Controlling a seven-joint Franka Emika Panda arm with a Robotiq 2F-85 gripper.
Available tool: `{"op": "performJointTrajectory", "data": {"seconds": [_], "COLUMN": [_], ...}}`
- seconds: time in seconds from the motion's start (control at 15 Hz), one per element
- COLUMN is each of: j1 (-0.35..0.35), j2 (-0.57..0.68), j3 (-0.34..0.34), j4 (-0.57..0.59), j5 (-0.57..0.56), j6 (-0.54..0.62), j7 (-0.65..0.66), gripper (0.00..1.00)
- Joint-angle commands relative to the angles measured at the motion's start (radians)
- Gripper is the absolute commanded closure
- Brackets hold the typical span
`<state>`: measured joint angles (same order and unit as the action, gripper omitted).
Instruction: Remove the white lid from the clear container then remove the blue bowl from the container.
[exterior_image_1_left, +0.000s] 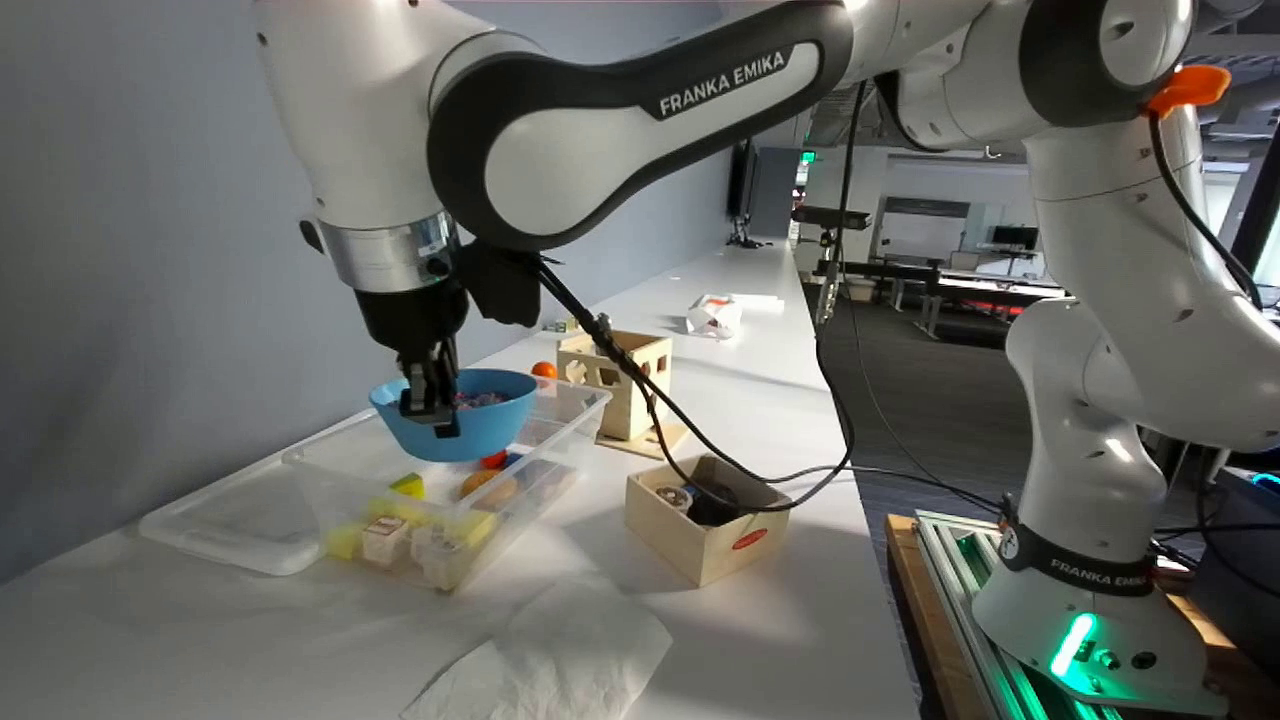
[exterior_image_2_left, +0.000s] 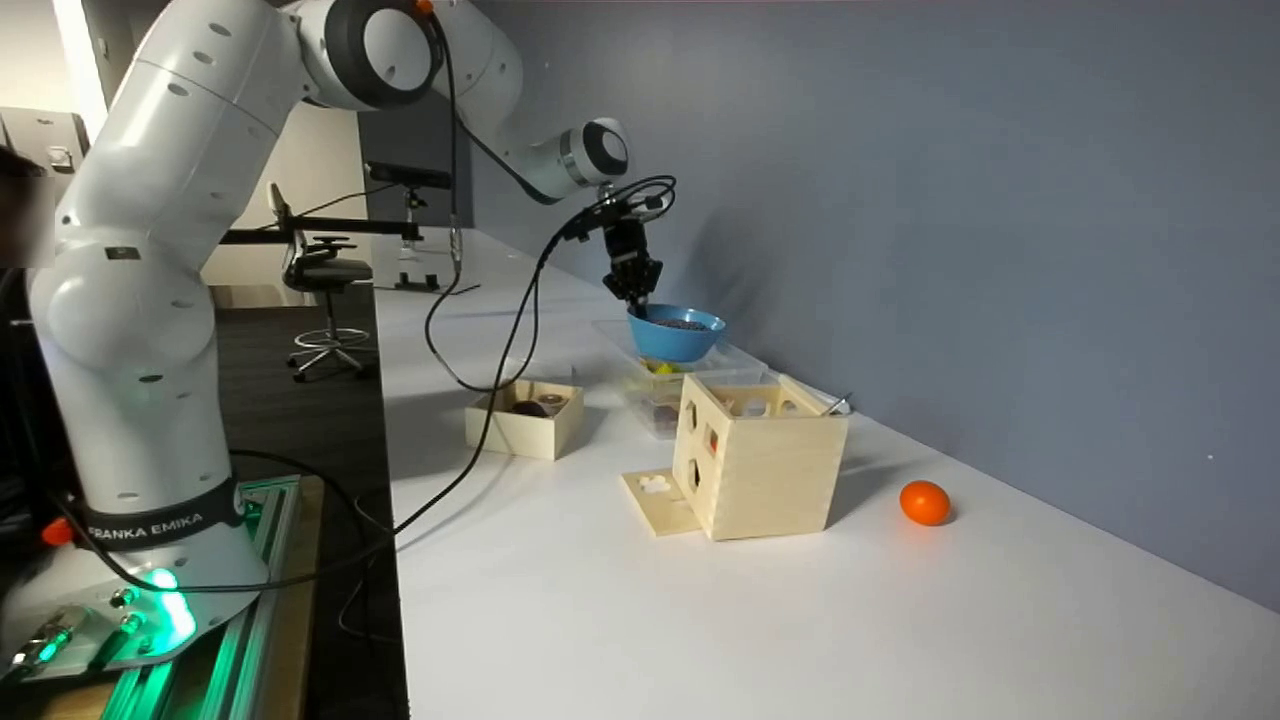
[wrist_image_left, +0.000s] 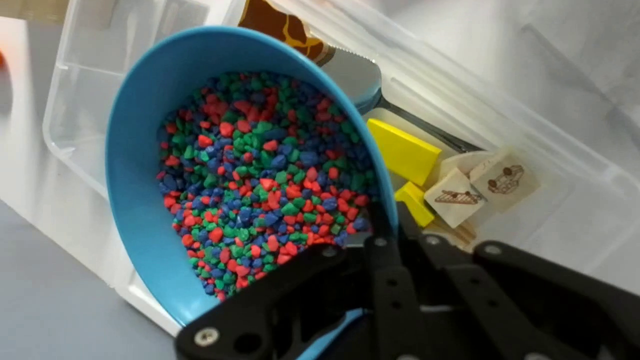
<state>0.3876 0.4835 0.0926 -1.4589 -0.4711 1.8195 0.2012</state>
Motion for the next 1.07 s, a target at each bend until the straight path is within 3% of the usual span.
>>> {"op": "performJointTrajectory", "data": {"seconds": [0.0, 0.47, 1.0], "j1": [0.055, 0.105, 0.083], "j2": [-0.093, -0.149, -0.152], "j3": [-0.011, 0.066, 0.171], "j4": [-0.037, -0.015, -0.028], "j5": [-0.136, -0.301, -0.252], "j6": [0.017, 0.05, 0.261], "j7": [0.059, -0.009, -0.258], "gripper": [0.99, 0.99, 0.99]}}
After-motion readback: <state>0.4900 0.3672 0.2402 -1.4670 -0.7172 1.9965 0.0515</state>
